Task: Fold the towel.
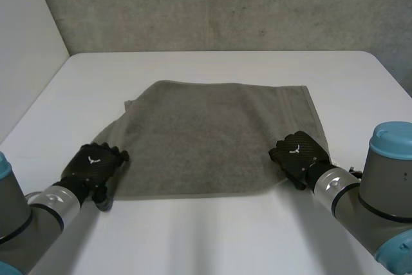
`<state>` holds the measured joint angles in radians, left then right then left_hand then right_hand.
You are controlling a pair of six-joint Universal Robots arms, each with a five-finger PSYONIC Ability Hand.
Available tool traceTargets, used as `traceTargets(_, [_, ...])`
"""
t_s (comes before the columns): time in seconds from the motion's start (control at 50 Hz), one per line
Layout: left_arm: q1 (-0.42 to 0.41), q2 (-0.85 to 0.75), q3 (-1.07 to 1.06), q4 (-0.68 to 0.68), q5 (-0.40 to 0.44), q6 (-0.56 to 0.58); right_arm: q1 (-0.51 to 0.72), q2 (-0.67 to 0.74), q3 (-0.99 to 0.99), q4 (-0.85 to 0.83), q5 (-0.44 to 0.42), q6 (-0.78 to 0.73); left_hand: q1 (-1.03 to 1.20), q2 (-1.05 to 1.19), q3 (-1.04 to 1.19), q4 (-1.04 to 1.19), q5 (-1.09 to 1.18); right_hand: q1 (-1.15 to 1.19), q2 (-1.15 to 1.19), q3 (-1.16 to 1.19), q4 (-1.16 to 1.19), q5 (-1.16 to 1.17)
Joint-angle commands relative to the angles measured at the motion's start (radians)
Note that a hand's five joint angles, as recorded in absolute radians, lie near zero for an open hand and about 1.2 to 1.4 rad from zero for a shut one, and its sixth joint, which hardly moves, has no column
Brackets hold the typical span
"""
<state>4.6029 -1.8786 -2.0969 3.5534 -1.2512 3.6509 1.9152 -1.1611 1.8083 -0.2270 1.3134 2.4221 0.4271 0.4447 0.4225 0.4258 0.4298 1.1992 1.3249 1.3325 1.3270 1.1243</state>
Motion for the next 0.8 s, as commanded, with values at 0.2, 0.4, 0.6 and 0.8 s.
traceTargets(0.2, [-0.007, -0.071, 0.055, 0.048, -0.086, 0.000, 0.001, 0.001, 0.003, 0.000, 0.000, -0.001, -0.035, -0.052, -0.030, -0.033, -0.212, 0.197, 0.071, 0.064, 0.069, 0.097])
traceTargets(0.4, [-0.007, -0.109, 0.095, 0.052, -0.088, 0.000, 0.002, 0.001, 0.006, 0.000, 0.000, -0.003, -0.035, -0.052, -0.030, -0.033, -0.212, 0.197, 0.071, 0.064, 0.069, 0.097])
traceTargets(0.6, [-0.009, -0.116, 0.153, 0.052, -0.089, 0.000, 0.002, 0.003, 0.010, 0.000, 0.001, -0.006, -0.035, -0.052, -0.030, -0.033, -0.212, 0.197, 0.071, 0.064, 0.069, 0.097])
traceTargets(0.8, [-0.012, -0.145, 0.201, 0.050, -0.091, 0.000, 0.002, 0.012, 0.010, 0.000, 0.001, -0.011, 0.004, -0.014, 0.008, 0.005, -0.174, 0.197, 0.071, 0.064, 0.069, 0.097])
